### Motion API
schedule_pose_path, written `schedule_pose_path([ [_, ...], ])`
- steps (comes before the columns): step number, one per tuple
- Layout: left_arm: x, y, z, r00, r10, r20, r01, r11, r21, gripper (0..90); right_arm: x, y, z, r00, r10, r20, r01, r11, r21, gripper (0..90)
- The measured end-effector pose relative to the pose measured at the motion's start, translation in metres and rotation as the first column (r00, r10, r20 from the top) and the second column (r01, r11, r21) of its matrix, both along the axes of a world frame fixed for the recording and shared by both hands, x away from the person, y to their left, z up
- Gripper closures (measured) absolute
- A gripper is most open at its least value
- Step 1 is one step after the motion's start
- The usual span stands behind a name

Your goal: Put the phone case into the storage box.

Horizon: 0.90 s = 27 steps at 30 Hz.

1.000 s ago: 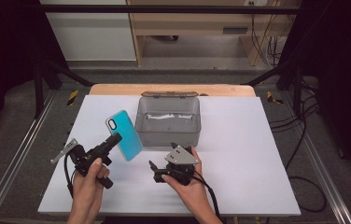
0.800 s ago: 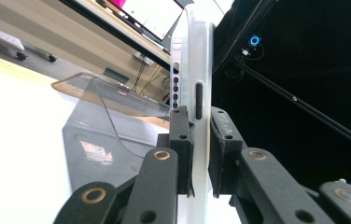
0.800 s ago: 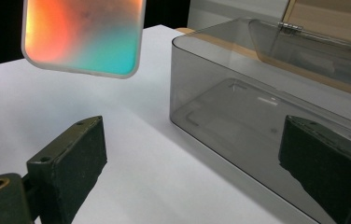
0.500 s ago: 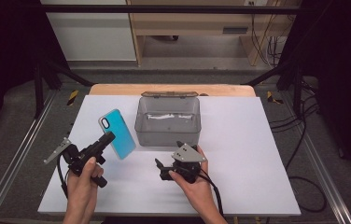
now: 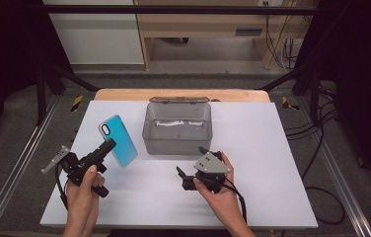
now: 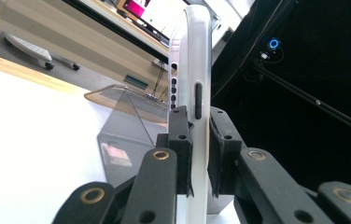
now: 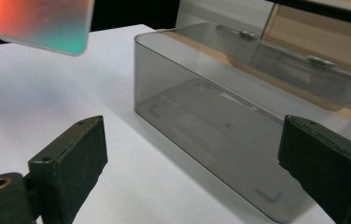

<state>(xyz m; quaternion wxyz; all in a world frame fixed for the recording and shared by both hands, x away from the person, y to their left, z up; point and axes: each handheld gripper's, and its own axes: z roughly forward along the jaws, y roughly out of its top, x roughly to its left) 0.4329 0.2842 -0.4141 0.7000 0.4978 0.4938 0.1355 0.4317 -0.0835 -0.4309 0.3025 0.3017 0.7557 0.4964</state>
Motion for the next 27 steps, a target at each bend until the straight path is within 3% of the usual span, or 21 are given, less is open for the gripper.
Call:
schedule_pose_path([
  [7, 0.0, 0.004, 0.0, 0.9999, 0.011, -0.003, -0.011, 0.9999, -0.001, 81.1, -0.002, -0.03, 0.0, 0.9994, -0.036, 0.001, 0.036, 0.9994, 0.003, 5.9],
  [16, 0.0, 0.006, -0.001, 0.9999, 0.013, -0.01, -0.013, 0.9999, -0.001, 81.1, -0.005, -0.05, -0.003, 0.9981, -0.061, -0.011, 0.061, 0.9981, 0.003, 6.5],
  [27, 0.0, 0.007, -0.001, 0.9997, 0.02, -0.014, -0.019, 0.9998, 0.007, 81.1, -0.01, -0.083, -0.004, 0.9955, -0.093, -0.016, 0.093, 0.995, 0.036, 6.8],
])
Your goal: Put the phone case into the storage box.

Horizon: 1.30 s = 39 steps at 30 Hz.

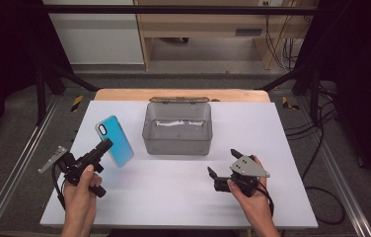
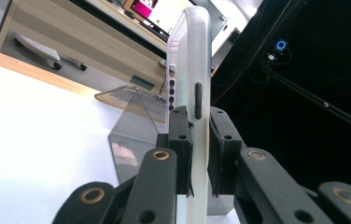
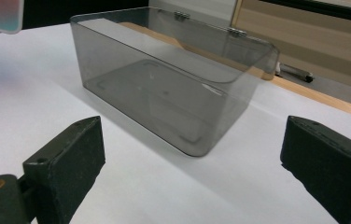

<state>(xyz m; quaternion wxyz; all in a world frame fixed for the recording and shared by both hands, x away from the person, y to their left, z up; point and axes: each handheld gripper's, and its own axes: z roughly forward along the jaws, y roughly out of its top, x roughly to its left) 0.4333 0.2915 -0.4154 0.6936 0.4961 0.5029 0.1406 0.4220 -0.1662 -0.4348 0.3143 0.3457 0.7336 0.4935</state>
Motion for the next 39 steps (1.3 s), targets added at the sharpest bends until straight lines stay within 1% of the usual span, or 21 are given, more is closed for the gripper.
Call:
schedule_pose_path([
  [4, 0.0, 0.0, 0.0, 1.0, 0.0, -0.002, 0.0, 1.0, 0.003, 81.1, -0.002, -0.015, -0.001, 0.9998, -0.021, -0.006, 0.021, 0.9997, 0.006, 6.9],
  [5, 0.0, 0.0, 0.0, 1.0, -0.001, -0.004, 0.001, 1.0, 0.004, 81.2, -0.004, -0.024, -0.002, 0.9994, -0.034, -0.009, 0.035, 0.9993, 0.01, 6.9],
  [7, 0.0, -0.001, 0.0, 1.0, -0.002, -0.005, 0.002, 0.9999, 0.011, 81.1, -0.005, -0.027, -0.003, 0.9992, -0.04, -0.011, 0.04, 0.9991, 0.012, 6.9],
  [9, 0.0, -0.001, -0.001, 1.0, -0.003, -0.008, 0.003, 0.9999, 0.016, 81.2, -0.007, -0.036, -0.003, 0.9984, -0.054, -0.012, 0.055, 0.9984, 0.017, 6.9],
  [10, 0.0, -0.002, -0.001, 0.9999, -0.004, -0.012, 0.004, 0.9999, 0.017, 81.1, -0.009, -0.045, -0.003, 0.9972, -0.074, -0.01, 0.074, 0.9966, 0.035, 6.9],
  [12, 0.001, -0.003, -0.001, 0.9999, -0.008, -0.015, 0.009, 0.9997, 0.023, 81.2, -0.009, -0.048, -0.003, 0.9967, -0.081, -0.008, 0.081, 0.9958, 0.042, 6.9],
  [14, 0.001, -0.005, 0.0, 0.9997, -0.012, -0.019, 0.013, 0.9994, 0.032, 81.2, -0.011, -0.056, -0.002, 0.9949, -0.1, -0.004, 0.101, 0.9926, 0.068, 6.8],
  [15, 0.001, -0.006, 0.0, 0.9997, -0.016, -0.021, 0.016, 0.9993, 0.035, 81.2, -0.013, -0.063, -0.002, 0.994, -0.11, 0.003, 0.109, 0.9902, 0.087, 5.8],
  [16, 0.001, -0.007, 0.001, 0.9996, -0.018, -0.021, 0.019, 0.999, 0.04, 81.2, -0.013, -0.063, -0.002, 0.994, -0.11, 0.003, 0.109, 0.9902, 0.087, 5.8],
  [17, 0.002, -0.009, 0.002, 0.9995, -0.02, -0.026, 0.021, 0.9984, 0.052, 81.2, -0.015, -0.068, -0.001, 0.9928, -0.119, 0.013, 0.117, 0.9884, 0.097, 6.0],
  [20, 0.004, -0.012, 0.003, 0.9991, -0.027, -0.032, 0.029, 0.998, 0.056, 81.2, -0.016, -0.072, -0.002, 0.9919, -0.127, 0.015, 0.124, 0.9866, 0.106, 6.1],
  [22, 0.006, -0.015, 0.006, 0.9986, -0.036, -0.039, 0.039, 0.9961, 0.079, 81.2, -0.015, -0.074, -0.004, 0.9933, -0.115, 0.016, 0.112, 0.9879, 0.107, 6.5],
  [26, 0.009, -0.018, 0.01, 0.9981, -0.045, -0.043, 0.048, 0.9945, 0.093, 81.1, -0.014, -0.073, -0.005, 0.9938, -0.109, 0.022, 0.106, 0.9883, 0.11, 6.6],
  [27, 0.011, -0.02, 0.012, 0.9978, -0.047, -0.047, 0.051, 0.994, 0.097, 81.2, -0.014, -0.073, -0.006, 0.9941, -0.107, 0.017, 0.104, 0.988, 0.114, 6.7],
  [28, 0.014, -0.024, 0.016, 0.997, -0.055, -0.054, 0.061, 0.992, 0.111, 81.1, -0.015, -0.071, -0.007, 0.995, -0.099, 0.013, 0.096, 0.9888, 0.114, 6.7],
  [29, 0.014, -0.024, 0.016, 0.997, -0.055, -0.054, 0.061, 0.992, 0.111, 81.2, -0.015, -0.071, -0.007, 0.995, -0.099, 0.013, 0.096, 0.9888, 0.114, 6.7],
  [30, 0.016, -0.026, 0.018, 0.9966, -0.058, -0.058, 0.065, 0.9899, 0.126, 81.2, -0.016, -0.07, -0.007, 0.9956, -0.092, 0.014, 0.09, 0.9901, 0.107, 6.7],
  [31, 0.017, -0.028, 0.02, 0.9964, -0.059, -0.061, 0.067, 0.9892, 0.131, 81.1, -0.017, -0.069, -0.006, 0.9961, -0.085, 0.024, 0.082, 0.9919, 0.097, 6.7],
  [33, 0.021, -0.033, 0.027, 0.9957, -0.064, -0.067, 0.073, 0.9859, 0.15, 81.2, -0.017, -0.068, -0.006, 0.9964, -0.081, 0.026, 0.078, 0.992, 0.099, 6.7],
  [37, 0.029, -0.042, 0.041, 0.9934, -0.081, -0.081, 0.094, 0.9801, 0.174, 81.1, -0.018, -0.067, -0.006, 0.9968, -0.075, 0.028, 0.072, 0.9929, 0.095, 6.7],
  [39, 0.034, -0.048, 0.049, 0.992, -0.09, -0.089, 0.106, 0.9749, 0.196, 81.2, -0.018, -0.066, -0.006, 0.9969, -0.073, 0.031, 0.07, 0.9933, 0.092, 6.7],
])
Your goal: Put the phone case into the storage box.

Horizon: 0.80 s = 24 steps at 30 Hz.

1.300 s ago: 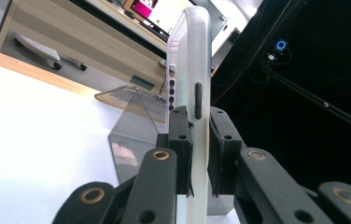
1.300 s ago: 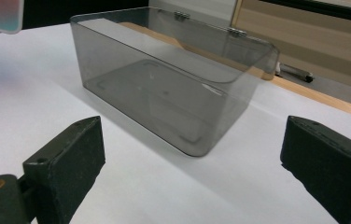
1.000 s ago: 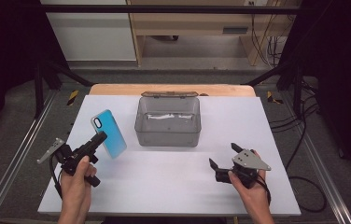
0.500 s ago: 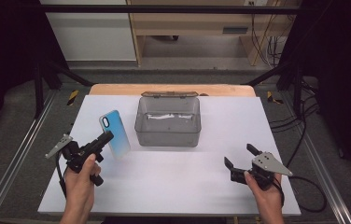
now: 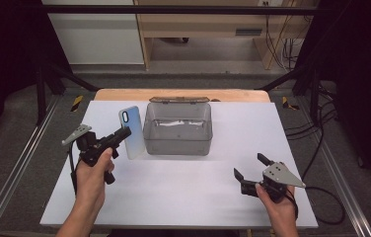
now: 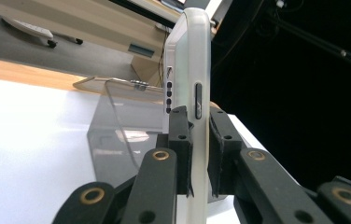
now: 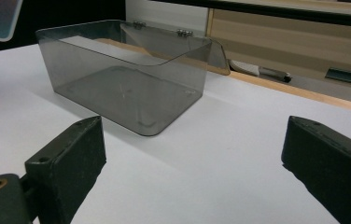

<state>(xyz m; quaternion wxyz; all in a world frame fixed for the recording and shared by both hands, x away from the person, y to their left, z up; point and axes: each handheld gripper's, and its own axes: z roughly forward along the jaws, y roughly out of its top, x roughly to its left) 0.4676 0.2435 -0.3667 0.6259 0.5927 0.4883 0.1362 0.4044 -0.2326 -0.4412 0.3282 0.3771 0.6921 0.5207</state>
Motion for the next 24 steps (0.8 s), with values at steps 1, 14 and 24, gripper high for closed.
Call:
schedule_pose_path([
  [1, 0.002, -0.002, 0.002, 1.0, -0.002, -0.001, 0.002, 0.9999, 0.012, 81.2, 0.0, 0.0, 0.0, 1.0, 0.0, 0.0, 0.0, 1.0, 0.0, 6.7],
  [14, 0.035, -0.034, 0.03, 0.9995, -0.024, -0.021, 0.028, 0.9837, 0.178, 81.1, -0.002, 0.002, -0.001, 1.0, 0.001, 0.002, -0.001, 1.0, -0.009, 6.6],
  [24, 0.06, -0.043, 0.036, 0.9992, -0.006, -0.04, 0.016, 0.9679, 0.251, 81.1, -0.002, 0.004, -0.001, 1.0, 0.006, 0.004, -0.006, 0.9997, -0.023, 6.6],
])
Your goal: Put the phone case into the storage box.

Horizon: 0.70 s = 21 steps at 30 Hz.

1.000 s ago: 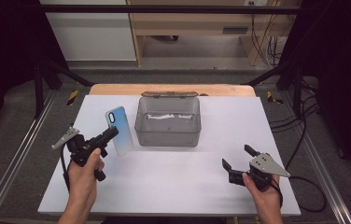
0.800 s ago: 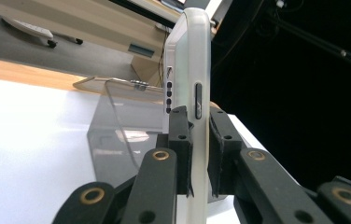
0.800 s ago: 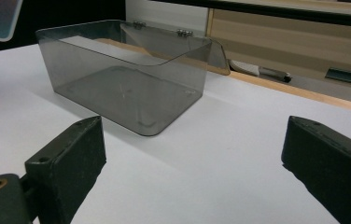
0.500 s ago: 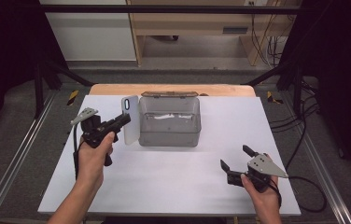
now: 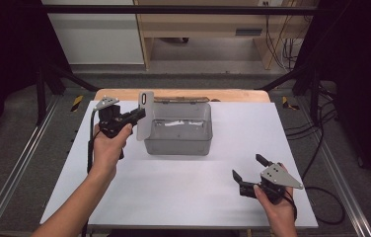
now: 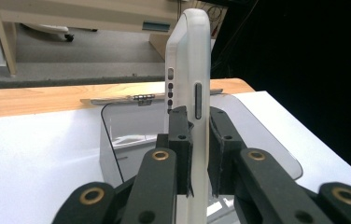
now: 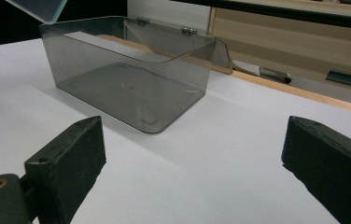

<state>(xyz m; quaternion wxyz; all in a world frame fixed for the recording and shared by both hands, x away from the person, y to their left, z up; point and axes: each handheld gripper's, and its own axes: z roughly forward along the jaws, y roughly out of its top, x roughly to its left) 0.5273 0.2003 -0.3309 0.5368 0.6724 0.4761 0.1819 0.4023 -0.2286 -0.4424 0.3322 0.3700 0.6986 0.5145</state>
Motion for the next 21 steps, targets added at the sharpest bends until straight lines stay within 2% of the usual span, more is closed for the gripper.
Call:
schedule_pose_path([
  [12, 0.013, -0.008, 0.0, 0.9997, 0.011, -0.022, -0.011, 0.9996, 0.025, 81.1, 0.0, -0.001, 0.0, 1.0, -0.004, 0.008, 0.004, 1.0, 0.005, 6.3],
  [16, 0.016, -0.009, 0.001, 0.9995, 0.015, -0.026, -0.015, 0.9995, 0.027, 81.1, 0.0, -0.004, 0.0, 0.9994, -0.016, 0.029, 0.016, 0.9998, 0.007, 6.2],
  [18, 0.017, -0.009, 0.001, 0.9994, 0.018, -0.029, -0.017, 0.9996, 0.021, 81.1, 0.0, -0.005, 0.0, 0.9975, -0.033, 0.062, 0.033, 0.9994, 0.007, 6.6],
  [21, 0.018, -0.009, 0.002, 0.9993, 0.018, -0.031, -0.017, 0.9994, 0.03, 81.1, 0.0, -0.006, 0.0, 0.9967, -0.04, 0.07, 0.04, 0.9992, 0.007, 6.5],
])
